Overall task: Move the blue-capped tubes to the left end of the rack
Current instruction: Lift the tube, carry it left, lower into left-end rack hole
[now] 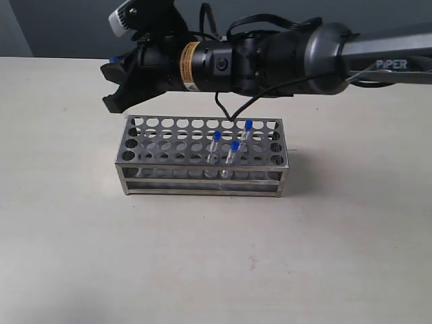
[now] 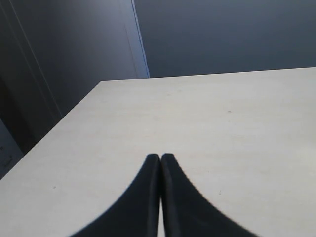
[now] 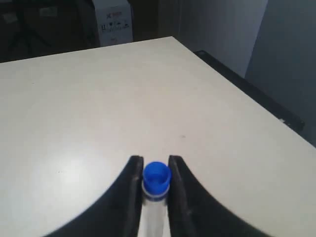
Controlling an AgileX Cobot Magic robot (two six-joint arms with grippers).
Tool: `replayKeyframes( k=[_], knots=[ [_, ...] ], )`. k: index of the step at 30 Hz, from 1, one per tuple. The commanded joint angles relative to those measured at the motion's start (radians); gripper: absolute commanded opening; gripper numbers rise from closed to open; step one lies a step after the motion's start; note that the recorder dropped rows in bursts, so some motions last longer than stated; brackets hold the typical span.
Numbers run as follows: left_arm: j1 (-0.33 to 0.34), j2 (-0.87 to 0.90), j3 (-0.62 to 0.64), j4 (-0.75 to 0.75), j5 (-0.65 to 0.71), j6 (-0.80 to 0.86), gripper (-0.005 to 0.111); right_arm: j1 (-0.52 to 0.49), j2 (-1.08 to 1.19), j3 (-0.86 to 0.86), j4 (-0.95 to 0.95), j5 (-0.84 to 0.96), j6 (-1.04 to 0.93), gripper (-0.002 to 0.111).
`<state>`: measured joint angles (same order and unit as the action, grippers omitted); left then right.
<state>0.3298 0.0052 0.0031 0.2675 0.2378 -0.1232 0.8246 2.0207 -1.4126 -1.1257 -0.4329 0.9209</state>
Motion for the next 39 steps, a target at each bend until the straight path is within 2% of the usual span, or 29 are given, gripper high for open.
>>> replayKeyframes(
  k=[1,19,39],
  knots=[
    [-0.003,-0.005,-0.003,0.003,-0.005,-0.004,0.001,0.003,0.049,-0.050,-0.081,0.019,0.067,0.000],
    [-0.003,-0.005,-0.003,0.003,-0.005,-0.004,0.001,0.003,0.065,-0.052,-0.081,0.152,0.010,0.000],
    [-0.003,-0.005,-0.003,0.003,-0.005,-0.004,0.001,0.001,0.176,-0.052,-0.001,0.130,-0.006,0.000]
  ],
)
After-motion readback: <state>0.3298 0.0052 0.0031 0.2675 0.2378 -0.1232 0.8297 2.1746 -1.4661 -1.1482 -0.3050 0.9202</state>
